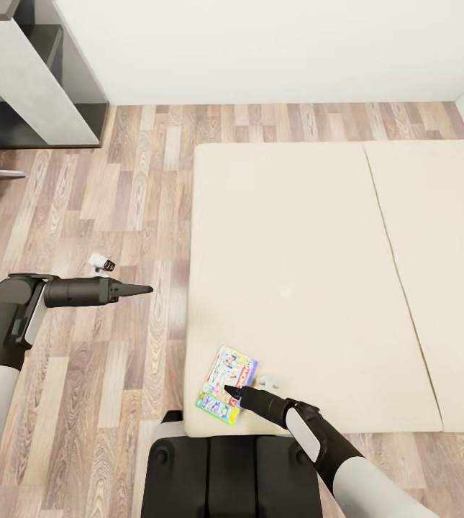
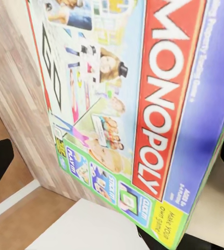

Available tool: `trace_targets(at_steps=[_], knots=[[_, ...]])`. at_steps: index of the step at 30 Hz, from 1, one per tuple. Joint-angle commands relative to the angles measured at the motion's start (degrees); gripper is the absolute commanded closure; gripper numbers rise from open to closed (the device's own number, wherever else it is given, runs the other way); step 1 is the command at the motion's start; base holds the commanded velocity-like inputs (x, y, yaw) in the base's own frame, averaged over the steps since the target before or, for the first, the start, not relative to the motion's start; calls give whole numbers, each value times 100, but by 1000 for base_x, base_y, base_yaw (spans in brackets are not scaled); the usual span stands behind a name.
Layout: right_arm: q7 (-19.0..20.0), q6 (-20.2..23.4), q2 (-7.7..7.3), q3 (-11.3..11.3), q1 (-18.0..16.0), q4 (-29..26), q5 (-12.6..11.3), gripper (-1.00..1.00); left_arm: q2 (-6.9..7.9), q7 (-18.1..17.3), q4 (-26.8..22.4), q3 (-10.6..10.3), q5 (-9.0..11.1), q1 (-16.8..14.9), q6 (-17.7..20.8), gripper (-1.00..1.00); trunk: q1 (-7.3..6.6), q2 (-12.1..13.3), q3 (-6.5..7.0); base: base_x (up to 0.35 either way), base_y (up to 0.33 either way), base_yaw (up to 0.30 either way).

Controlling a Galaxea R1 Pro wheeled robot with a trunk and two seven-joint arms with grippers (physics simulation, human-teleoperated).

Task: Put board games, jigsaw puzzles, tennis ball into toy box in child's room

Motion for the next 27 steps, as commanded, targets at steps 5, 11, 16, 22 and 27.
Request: trace_targets(at_steps=[5,11,16,22,27], knots=[[0,34,-1,11,-2,-3,-45,-100,3,-10,-1,-6,-1,-1,62,-100,3,-9,-6,0,4,0],[-1,35,-1,11,-2,-3,-45,-100,3,-11,-1,-8,0,-1,62,-100,3,-9,-6,0,12,0],[-1,33,-1,11,-2,0,-45,-100,3,-12,-1,-6,1,-1,63,-100,3,-9,-6,0,112,0],[-1,34,-1,11,-2,-1,-45,-100,3,-15,-1,-7,5,-1,61,-100,3,-9,-6,0,34,0],[-3,33,-1,11,-2,-4,-43,-100,3,-17,-1,-8,5,-1,63,-100,3,-9,-6,0,93,0]])
